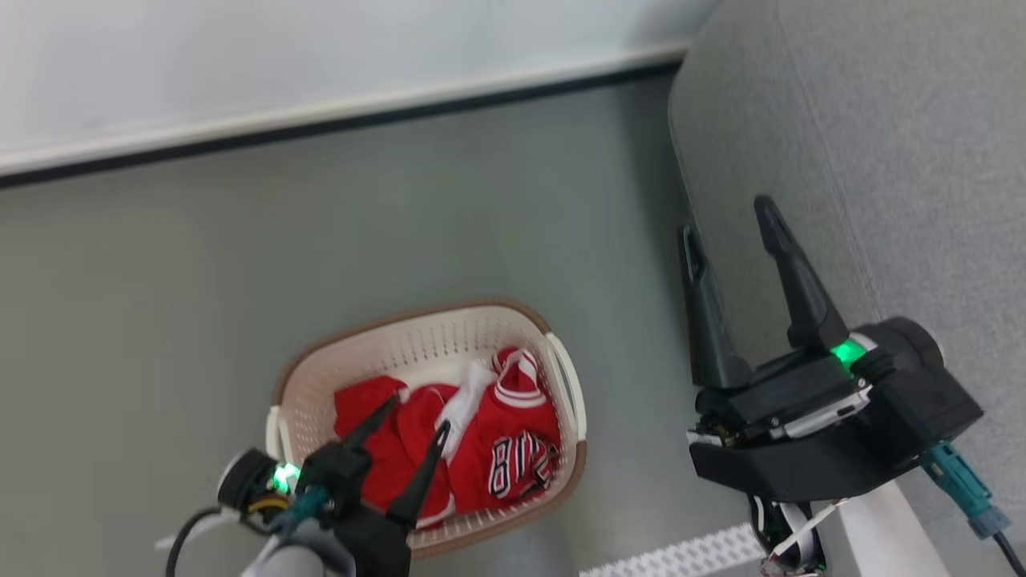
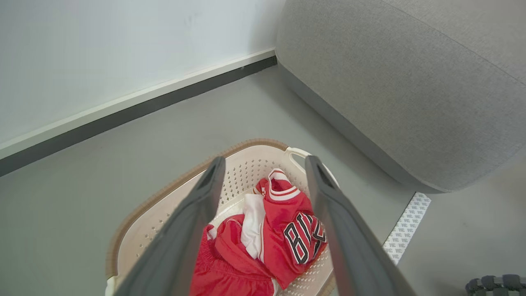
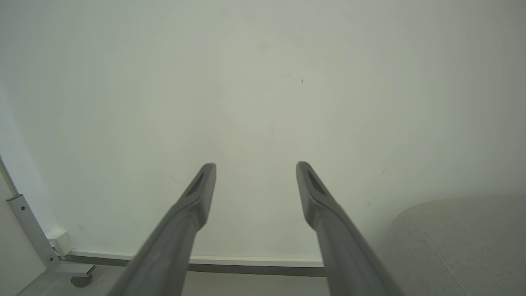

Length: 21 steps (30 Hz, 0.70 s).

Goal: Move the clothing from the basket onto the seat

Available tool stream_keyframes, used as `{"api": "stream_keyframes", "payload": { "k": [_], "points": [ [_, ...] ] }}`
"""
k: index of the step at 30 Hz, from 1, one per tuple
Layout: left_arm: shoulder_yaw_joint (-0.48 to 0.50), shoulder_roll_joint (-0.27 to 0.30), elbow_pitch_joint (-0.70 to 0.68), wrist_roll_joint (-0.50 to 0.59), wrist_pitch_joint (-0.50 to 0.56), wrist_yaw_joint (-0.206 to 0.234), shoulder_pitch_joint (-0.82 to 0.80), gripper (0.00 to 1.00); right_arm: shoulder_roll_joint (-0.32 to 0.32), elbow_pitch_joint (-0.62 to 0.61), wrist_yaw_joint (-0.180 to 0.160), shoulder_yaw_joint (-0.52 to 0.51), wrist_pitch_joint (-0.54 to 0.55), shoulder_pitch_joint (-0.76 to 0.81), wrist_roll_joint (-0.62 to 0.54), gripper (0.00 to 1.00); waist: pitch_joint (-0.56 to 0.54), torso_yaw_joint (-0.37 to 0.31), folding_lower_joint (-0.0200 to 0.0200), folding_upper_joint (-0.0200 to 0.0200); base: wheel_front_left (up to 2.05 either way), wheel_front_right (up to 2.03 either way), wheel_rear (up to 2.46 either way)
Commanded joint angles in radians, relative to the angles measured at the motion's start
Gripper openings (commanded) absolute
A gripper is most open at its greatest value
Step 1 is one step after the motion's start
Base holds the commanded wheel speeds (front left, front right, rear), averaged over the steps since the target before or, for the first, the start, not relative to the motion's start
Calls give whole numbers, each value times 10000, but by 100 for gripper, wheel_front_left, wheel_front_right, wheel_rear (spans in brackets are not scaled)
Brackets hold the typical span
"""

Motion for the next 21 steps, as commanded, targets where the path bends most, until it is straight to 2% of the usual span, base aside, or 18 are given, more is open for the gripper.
{"api": "stream_keyframes", "payload": {
  "k": [1, 15, 21],
  "points": [
    [-200, 149, 343, -108, -47, 3, -459, 100, 66, -165, 7, 18, -19, -263, -77, 100, 1054, -546, -3, -2, 0, 0, 0],
    [-2721, 863, 3088, -708, -47, -9, -3424, 100, 506, -1055, 8, 105, -19, -1393, 33, 100, 3452, -1440, -3, -2, 0, 0, 0],
    [-4272, 958, 4538, -1791, -48, -9, -4803, 100, 584, -1431, 8, 108, -19, -1775, 340, 100, 4449, -1923, -3, -2, 0, 0, 0]
  ]
}}
